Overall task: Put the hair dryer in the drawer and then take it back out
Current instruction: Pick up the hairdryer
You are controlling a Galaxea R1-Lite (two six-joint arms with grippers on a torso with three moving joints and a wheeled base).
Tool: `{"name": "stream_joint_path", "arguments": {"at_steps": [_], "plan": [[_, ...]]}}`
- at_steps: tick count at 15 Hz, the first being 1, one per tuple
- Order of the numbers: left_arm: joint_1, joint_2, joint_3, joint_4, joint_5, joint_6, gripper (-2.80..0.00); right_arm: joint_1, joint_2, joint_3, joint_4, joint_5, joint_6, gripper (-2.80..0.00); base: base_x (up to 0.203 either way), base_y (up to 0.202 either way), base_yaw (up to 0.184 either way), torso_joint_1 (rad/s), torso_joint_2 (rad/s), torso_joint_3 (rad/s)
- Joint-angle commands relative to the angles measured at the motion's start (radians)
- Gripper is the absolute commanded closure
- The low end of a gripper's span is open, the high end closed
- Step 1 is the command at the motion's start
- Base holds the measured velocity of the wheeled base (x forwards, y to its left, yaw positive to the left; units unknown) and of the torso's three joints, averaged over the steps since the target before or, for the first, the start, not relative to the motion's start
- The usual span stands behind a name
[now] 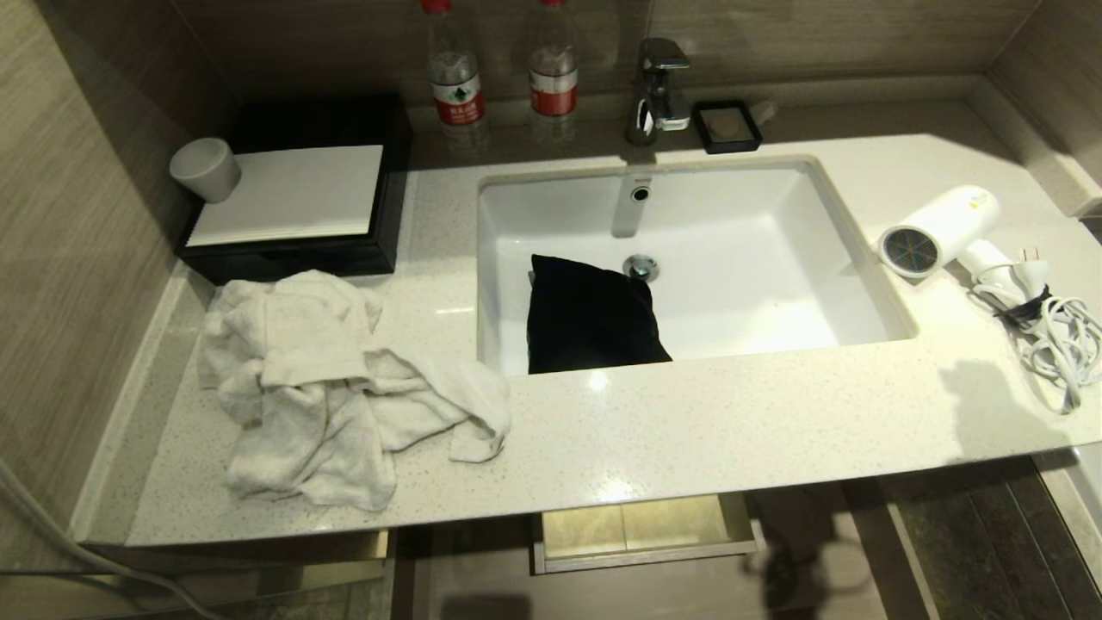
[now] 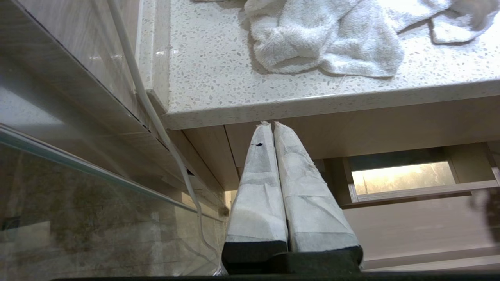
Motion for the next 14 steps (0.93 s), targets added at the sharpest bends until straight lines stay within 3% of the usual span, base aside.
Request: {"name": "stream_joint_path", "arguments": {"at_steps": [1,2,7,11,14], "plan": [[0.000,0.000,0.001,0.000,0.000,0.000,0.00,-0.078,0.165,-0.023,-0.071,0.133,-0.047,0.00,0.000,0.000,0.000,-0.015,0.03,0.015],[0.000,0.000,0.001,0.000,0.000,0.000,0.00,-0.097,0.187,-0.042,-0.085,0.158,-0.053,-2.80,0.000,0.000,0.000,-0.011,0.03,0.008],[0.000,0.000,0.001,0.000,0.000,0.000,0.00,-0.175,0.306,-0.161,-0.091,0.336,-0.112,-2.80,0.000,0.000,0.000,0.000,0.00,0.000],[0.000,0.000,0.001,0.000,0.000,0.000,0.00,-0.284,0.356,-0.255,-0.089,0.509,-0.290,-2.80,0.000,0.000,0.000,0.000,0.00,0.000],[0.000,0.000,0.002,0.000,0.000,0.000,0.00,-0.304,0.388,-0.280,-0.090,0.520,-0.299,-2.80,0.000,0.000,0.000,0.000,0.00,0.000]]}}
